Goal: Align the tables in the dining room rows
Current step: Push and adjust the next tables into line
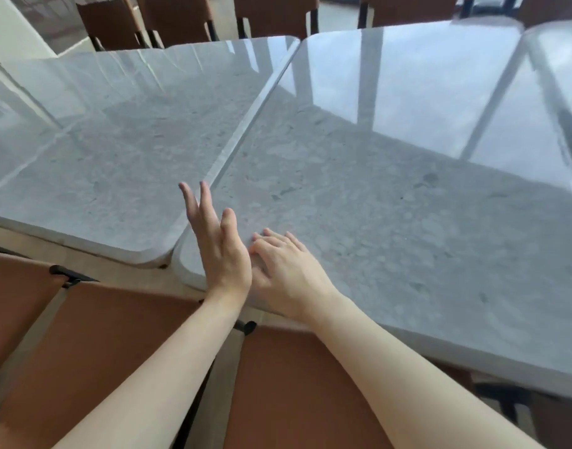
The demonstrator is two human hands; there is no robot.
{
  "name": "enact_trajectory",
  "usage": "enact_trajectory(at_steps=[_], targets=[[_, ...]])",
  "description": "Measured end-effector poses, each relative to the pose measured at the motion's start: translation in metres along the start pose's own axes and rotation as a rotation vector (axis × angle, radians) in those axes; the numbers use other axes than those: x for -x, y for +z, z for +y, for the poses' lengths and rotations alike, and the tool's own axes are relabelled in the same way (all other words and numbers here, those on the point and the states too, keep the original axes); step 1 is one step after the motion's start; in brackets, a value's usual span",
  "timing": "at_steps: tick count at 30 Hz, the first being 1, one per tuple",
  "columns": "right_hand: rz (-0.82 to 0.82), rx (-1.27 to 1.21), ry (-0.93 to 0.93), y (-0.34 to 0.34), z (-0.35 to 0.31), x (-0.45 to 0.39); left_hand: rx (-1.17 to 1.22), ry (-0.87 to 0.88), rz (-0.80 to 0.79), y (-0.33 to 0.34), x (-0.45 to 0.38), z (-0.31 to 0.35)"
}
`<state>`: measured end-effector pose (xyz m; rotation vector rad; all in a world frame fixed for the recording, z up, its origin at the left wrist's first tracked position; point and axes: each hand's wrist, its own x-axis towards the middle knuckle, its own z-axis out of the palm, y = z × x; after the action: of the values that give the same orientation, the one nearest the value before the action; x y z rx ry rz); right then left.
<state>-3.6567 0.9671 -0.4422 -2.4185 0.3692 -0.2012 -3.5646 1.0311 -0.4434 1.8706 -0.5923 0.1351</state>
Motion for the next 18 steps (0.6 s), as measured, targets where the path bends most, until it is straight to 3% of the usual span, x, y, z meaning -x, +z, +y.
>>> enact_trajectory(at_steps=[4,8,10,12,18], targets=[[-0.044,0.241,0.019,-0.029,0.019,0.046,-0.068,0.251,-0.393,0.016,0.034,0.013],[0.269,0.379,0.318,-0.069,0.067,0.094,-0.187,0.424,-0.696,0.038,0.072,0.037],[0.269,0.411,0.535,-0.083,0.081,0.122,-0.187,0.508,-0.798,0.055,0.087,0.056],[0.293,0.432,0.634,-0.084,0.085,0.149,-0.175,0.554,-0.876,0.074,0.1,0.078],[0.302,0.455,0.692,-0.065,0.094,0.175,-0.395,0.576,-1.092,0.106,0.121,0.081]])
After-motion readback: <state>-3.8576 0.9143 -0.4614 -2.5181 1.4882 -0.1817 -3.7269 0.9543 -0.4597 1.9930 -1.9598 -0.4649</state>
